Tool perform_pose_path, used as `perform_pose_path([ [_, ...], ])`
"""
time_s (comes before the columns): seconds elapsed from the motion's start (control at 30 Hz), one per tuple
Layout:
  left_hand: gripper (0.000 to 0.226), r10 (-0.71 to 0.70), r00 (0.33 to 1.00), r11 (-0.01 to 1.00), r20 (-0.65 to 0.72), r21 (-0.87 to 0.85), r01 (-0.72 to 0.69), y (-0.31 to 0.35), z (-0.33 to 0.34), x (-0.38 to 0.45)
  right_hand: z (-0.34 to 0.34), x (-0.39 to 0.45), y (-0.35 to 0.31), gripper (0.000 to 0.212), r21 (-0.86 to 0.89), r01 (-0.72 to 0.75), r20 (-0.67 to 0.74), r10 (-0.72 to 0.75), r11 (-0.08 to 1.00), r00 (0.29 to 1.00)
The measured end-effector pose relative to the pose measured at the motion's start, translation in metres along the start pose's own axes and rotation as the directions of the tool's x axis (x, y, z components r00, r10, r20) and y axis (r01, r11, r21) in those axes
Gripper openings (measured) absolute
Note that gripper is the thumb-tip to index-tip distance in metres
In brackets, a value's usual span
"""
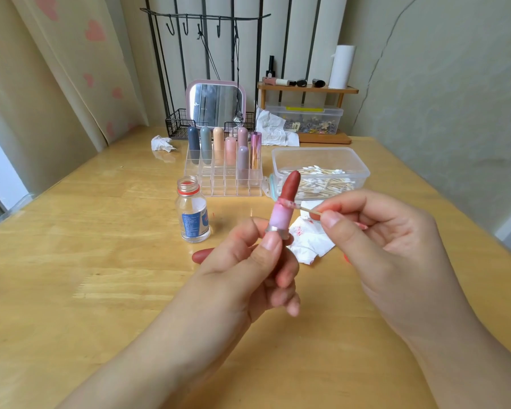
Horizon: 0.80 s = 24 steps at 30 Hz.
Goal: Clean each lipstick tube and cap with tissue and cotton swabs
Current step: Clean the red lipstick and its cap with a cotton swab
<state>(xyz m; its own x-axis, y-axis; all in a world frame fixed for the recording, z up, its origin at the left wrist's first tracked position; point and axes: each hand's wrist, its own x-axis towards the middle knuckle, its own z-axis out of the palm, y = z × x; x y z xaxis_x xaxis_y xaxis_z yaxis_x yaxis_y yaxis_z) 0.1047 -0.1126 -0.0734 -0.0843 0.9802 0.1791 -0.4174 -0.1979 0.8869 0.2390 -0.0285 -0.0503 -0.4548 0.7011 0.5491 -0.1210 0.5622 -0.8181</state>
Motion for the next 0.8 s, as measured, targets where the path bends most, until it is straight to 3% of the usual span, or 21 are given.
perform_pose_path([
  [0.2,0.027,-0.002,1.0,1.0,-0.019,-0.028,0.001,-0.0035,-0.0001,0.0018,-0.0043,0.0007,0.0026,0.012,0.023,-0.014,-0.052,0.015,1.0,0.999],
  [0.37,0.028,-0.025,0.999,0.996,-0.025,-0.082,0.023,-0.0038,0.0007,0.0037,-0.0007,-0.0011,0.0045,0.01,-0.032,0.035,0.016,-0.035,0.999,0.999],
  [0.47,0.023,-0.025,1.0,0.994,-0.012,-0.106,0.024,-0.0032,-0.0012,0.0051,-0.0015,-0.0006,0.0053,0.007,-0.029,0.024,-0.013,-0.024,0.999,1.0],
  [0.57,0.022,-0.009,1.0,0.998,-0.022,-0.06,0.008,-0.0021,-0.0004,0.0031,-0.0053,0.0008,0.0058,0.007,0.013,-0.019,-0.042,0.019,1.0,0.999],
  [0.7,0.018,-0.003,1.0,1.0,-0.024,-0.03,0.002,-0.0007,0.0016,0.0011,-0.0008,0.0001,0.0038,0.002,0.003,0.019,0.001,-0.019,1.0,1.0],
  [0.8,0.018,-0.007,1.0,1.0,-0.015,-0.027,0.007,-0.0005,0.001,0.0014,-0.0004,-0.0002,0.0051,0.009,-0.033,0.031,0.015,-0.031,0.999,0.999],
])
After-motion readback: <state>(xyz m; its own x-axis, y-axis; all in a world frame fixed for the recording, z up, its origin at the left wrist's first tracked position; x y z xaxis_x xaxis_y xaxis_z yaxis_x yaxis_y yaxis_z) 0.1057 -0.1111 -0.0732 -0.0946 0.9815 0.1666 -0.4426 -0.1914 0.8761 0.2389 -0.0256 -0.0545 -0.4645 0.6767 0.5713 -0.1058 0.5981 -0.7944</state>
